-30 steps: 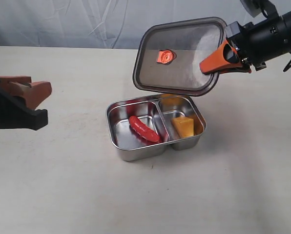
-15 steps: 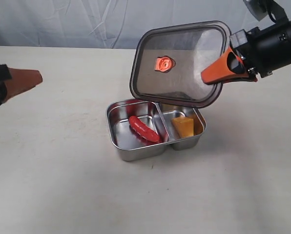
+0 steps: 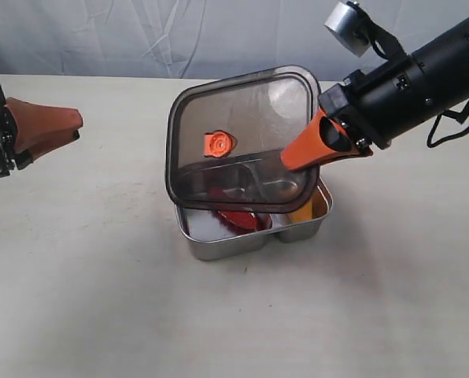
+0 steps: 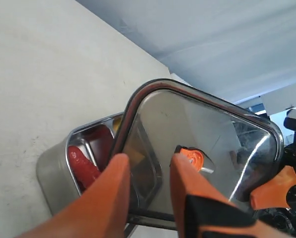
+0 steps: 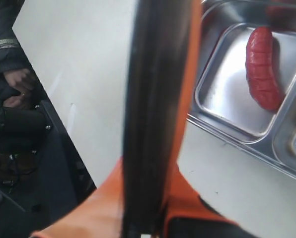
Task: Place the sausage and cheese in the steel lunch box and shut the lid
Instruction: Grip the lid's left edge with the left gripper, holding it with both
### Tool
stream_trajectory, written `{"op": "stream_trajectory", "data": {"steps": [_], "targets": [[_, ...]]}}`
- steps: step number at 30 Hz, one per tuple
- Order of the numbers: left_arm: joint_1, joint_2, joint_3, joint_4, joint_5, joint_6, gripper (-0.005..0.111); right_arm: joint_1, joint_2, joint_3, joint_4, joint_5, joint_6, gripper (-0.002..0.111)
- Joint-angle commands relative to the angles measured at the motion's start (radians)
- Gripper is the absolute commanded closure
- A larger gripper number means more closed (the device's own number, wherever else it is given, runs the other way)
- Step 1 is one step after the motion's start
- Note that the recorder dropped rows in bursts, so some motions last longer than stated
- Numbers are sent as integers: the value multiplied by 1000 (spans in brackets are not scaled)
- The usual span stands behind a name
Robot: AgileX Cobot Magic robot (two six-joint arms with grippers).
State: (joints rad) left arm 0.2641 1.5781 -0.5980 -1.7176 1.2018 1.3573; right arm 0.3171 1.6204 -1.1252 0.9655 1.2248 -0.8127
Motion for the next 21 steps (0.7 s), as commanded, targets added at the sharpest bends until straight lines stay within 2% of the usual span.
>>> {"op": "stream_trajectory", "data": {"steps": [1,5,8,10,15,21], "targets": [[-47,28,-39,42,19,-27,77,22,-10,4,11,-4,8,109],[-122,59,-81,71,19,-42,66,22,-12,2,34,-4,8,109],[-153,86,-98,78,19,-50,55,22,-12,2,57,-4,-6,109],[-157,104,-105,93,19,-50,51,22,-14,2,67,-4,-6,109],[-157,156,-111,127,19,-50,52,22,-14,2,79,-4,-22,109],[-157,220,-115,72,19,-9,53,22,-14,2,119,-4,-24,109]]}}
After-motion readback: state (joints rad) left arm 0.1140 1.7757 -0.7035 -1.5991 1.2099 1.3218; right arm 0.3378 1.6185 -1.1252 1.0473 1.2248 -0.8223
